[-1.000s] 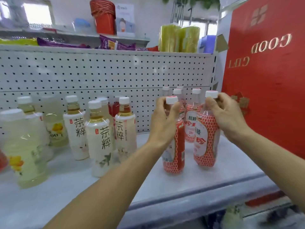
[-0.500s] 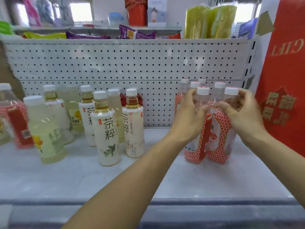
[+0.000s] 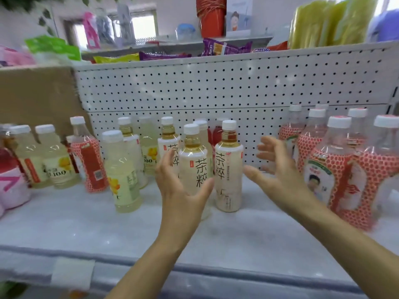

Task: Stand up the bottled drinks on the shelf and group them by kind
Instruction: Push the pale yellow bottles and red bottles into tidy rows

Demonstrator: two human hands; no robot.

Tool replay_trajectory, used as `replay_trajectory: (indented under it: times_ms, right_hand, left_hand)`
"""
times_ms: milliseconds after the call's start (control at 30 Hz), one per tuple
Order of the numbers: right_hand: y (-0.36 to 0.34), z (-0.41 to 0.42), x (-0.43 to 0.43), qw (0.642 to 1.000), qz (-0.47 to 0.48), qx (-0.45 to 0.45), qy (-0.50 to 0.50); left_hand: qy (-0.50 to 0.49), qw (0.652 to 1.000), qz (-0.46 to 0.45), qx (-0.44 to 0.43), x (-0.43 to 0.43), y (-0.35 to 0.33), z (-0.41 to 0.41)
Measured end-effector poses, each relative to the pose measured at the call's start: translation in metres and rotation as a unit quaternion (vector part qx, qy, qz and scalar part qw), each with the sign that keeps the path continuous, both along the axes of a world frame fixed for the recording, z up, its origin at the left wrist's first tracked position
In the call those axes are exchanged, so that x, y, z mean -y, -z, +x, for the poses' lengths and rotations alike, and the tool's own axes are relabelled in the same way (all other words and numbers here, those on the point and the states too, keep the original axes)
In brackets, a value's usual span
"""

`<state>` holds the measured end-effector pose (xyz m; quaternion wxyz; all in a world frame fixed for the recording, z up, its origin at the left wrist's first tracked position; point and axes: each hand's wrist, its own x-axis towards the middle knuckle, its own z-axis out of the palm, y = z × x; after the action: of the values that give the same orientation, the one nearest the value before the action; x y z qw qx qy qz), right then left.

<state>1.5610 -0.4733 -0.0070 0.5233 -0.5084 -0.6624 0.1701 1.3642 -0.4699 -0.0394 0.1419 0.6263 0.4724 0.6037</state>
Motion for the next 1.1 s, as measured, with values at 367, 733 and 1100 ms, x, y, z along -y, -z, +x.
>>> replay_trajectory:
  times_ms: [367,733,1100]
  right_hand:
    - [0.036,-0.046,-0.057,0.986,-0.123,-0.111,-0.021]
    - [0.035,-0.078,-0.019,0.99,-0.075,-0.113,0.049]
    - [0.013,-0.14,0.078,0.992,-0.052,-0.118,-0.001]
  left_hand:
    - [0.195,0.96,-0.186,0.07,-0.041,0.009,-0.024]
    - [0.275,0.935,-0.199,0.102,-0.045,0.008,-0.063]
    - [0.288,0.932,-0.151,0.158,0.055,-0.007,-0.123]
